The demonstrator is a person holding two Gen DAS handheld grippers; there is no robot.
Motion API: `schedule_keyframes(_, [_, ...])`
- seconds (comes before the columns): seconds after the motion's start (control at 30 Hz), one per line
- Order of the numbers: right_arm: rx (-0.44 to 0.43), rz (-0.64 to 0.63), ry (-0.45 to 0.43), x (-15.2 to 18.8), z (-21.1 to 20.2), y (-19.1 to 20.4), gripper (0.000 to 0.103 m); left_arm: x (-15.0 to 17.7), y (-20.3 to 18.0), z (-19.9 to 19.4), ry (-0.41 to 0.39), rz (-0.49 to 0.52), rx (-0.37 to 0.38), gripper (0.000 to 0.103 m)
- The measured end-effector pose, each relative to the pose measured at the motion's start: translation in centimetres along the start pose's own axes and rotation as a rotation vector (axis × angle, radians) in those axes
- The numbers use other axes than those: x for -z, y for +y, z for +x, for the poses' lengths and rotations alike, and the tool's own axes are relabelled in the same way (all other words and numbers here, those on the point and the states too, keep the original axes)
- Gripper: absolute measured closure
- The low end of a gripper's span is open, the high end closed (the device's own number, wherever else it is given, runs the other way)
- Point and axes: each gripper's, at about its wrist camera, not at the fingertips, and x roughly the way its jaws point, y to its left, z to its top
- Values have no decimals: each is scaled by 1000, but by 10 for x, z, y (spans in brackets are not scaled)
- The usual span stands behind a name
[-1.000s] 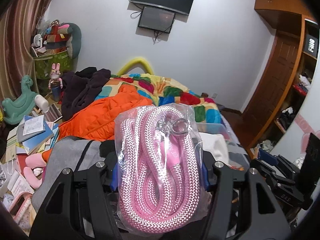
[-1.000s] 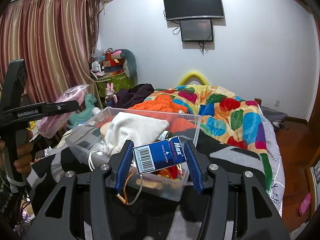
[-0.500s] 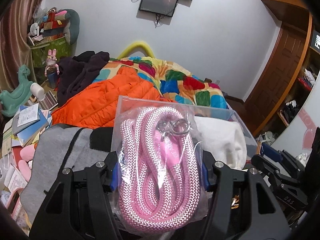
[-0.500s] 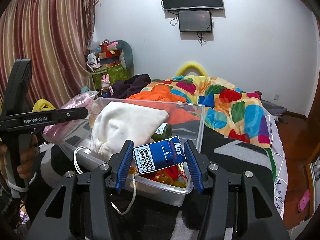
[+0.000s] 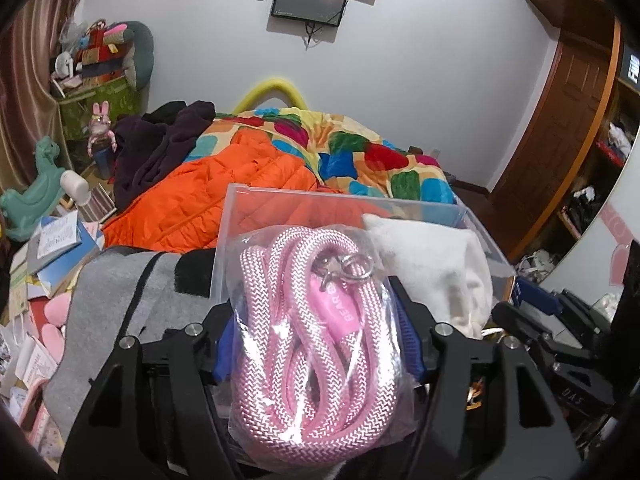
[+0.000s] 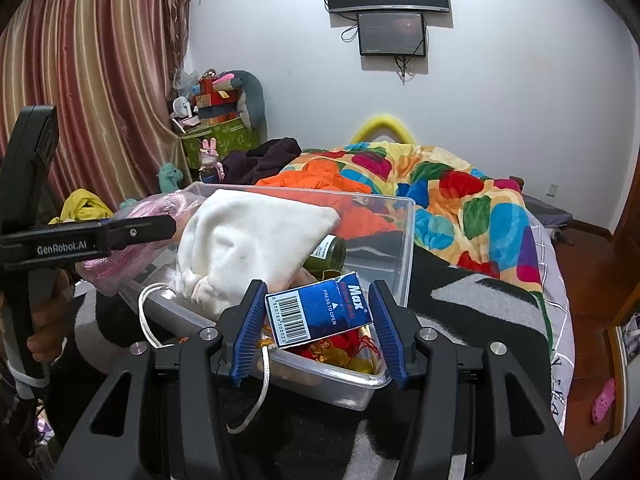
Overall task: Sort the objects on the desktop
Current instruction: 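Lower and release the rope bag and Max box into the box with both tools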
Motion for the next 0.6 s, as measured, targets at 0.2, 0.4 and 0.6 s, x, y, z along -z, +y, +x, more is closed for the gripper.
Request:
schedule_keyframes(0.2, [7, 3, -5, -1, -4, -1, 54, -6, -3, -14, -41, 4, -9, 29])
schedule_keyframes(0.4, [22, 1, -29, -5, -15, -1, 54, -7, -7, -33, -93, 30, -16, 27])
schedule_keyframes(0.6, [34, 2, -74, -4, -34, 5, 39, -1, -15, -50, -126, 57, -16, 22])
